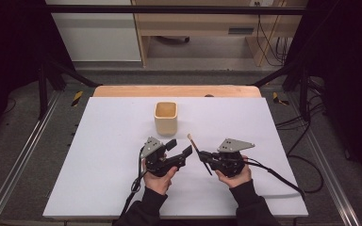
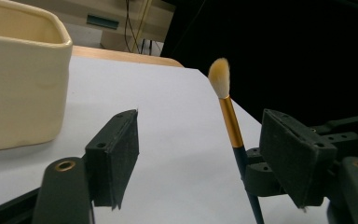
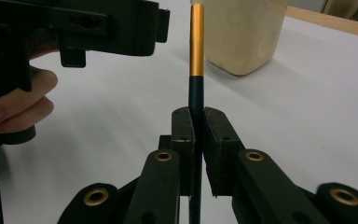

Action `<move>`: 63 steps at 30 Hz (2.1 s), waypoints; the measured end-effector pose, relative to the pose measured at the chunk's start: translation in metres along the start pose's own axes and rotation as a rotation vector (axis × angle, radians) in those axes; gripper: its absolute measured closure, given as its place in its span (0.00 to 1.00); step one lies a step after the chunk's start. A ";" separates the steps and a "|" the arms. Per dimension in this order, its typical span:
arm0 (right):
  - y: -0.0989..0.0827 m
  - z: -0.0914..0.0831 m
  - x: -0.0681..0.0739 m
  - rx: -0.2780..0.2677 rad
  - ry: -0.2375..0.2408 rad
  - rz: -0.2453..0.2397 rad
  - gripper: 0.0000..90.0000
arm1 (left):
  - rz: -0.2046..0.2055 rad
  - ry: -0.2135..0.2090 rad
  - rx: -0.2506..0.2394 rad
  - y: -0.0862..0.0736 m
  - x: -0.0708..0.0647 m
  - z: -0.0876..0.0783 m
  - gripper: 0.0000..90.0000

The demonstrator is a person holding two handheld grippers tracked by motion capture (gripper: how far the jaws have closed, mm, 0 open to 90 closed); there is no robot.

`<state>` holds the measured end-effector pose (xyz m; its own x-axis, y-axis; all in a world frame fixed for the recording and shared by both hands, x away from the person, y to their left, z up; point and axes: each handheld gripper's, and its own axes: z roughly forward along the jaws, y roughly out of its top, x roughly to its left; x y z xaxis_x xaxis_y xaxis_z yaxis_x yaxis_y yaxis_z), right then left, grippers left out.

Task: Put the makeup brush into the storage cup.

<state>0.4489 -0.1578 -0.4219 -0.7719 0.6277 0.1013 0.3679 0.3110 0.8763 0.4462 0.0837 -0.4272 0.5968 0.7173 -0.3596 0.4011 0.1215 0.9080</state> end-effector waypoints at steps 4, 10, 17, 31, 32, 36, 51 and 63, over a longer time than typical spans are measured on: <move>0.000 0.000 0.001 -0.002 0.002 -0.002 0.92 | -0.004 -0.010 -0.003 -0.002 -0.006 0.006 0.36; 0.000 0.000 0.001 -0.005 0.005 -0.002 0.92 | -0.012 -0.011 -0.001 -0.005 -0.013 0.011 0.49; -0.001 0.001 0.002 -0.004 0.007 -0.003 0.92 | -0.028 -0.012 -0.007 -0.007 -0.017 0.016 0.59; -0.001 0.001 0.003 -0.005 0.011 -0.006 0.92 | -0.067 -0.014 0.002 -0.011 -0.020 0.019 0.75; -0.001 0.001 0.003 -0.004 0.011 -0.006 0.92 | -0.073 -0.017 -0.002 -0.011 -0.020 0.020 0.76; -0.001 0.001 0.003 -0.004 0.012 -0.006 0.92 | -0.084 -0.018 0.002 -0.012 -0.021 0.020 0.79; -0.001 0.001 0.004 -0.017 0.018 -0.008 0.92 | -0.100 -0.033 -0.023 -0.012 -0.025 0.019 0.92; 0.002 -0.005 0.003 -0.038 0.002 -0.001 0.78 | -0.047 -0.012 -0.009 -0.003 -0.020 0.015 0.92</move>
<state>0.4444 -0.1594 -0.4176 -0.7735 0.6257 0.1012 0.3472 0.2848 0.8935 0.4442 0.0587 -0.4260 0.5856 0.7027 -0.4042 0.4225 0.1610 0.8920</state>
